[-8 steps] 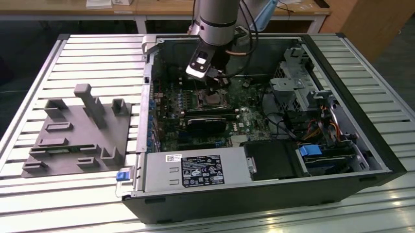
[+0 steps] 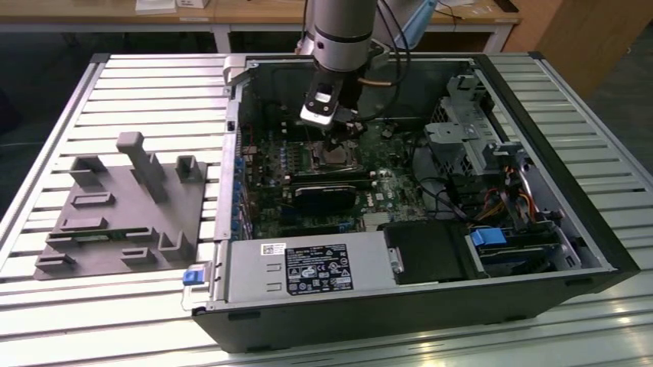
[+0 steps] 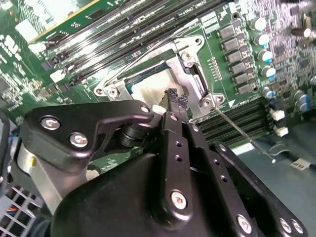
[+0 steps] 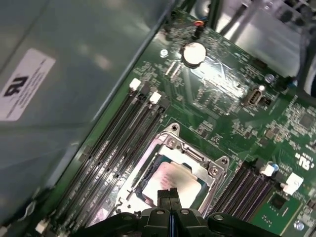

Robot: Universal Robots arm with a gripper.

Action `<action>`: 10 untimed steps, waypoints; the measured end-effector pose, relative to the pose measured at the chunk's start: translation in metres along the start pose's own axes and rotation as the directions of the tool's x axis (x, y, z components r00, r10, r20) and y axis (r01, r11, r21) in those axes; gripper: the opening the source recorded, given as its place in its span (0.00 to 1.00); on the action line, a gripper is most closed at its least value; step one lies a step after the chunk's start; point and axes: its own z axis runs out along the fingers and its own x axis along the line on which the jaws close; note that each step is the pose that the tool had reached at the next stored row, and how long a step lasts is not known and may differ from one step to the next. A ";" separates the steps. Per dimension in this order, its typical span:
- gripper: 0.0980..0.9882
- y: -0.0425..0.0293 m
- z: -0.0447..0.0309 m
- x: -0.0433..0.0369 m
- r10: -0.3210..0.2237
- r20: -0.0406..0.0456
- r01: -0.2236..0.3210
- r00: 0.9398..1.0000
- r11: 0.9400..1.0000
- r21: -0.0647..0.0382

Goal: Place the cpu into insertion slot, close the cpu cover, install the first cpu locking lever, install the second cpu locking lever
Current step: 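Close the cpu cover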

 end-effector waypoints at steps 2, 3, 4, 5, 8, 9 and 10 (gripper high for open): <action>0.00 0.0000 0.0000 0.0000 -0.033 0.001 0.033 0.999 0.999 0.001; 0.00 0.0000 0.0000 0.0000 -0.050 0.001 0.050 0.999 0.999 0.001; 0.00 0.0000 0.0000 0.0000 -0.067 0.001 0.067 0.998 0.998 0.001; 0.00 0.0000 0.0000 0.0000 -0.084 0.001 0.084 0.996 0.996 0.001; 0.00 0.0000 0.0000 0.0000 -0.138 0.001 0.138 0.990 0.990 0.002; 0.00 0.0000 0.0000 0.0000 -0.155 0.001 0.155 0.988 0.988 0.002; 0.00 0.0000 0.0000 0.0000 -0.172 0.001 0.172 0.985 0.985 0.003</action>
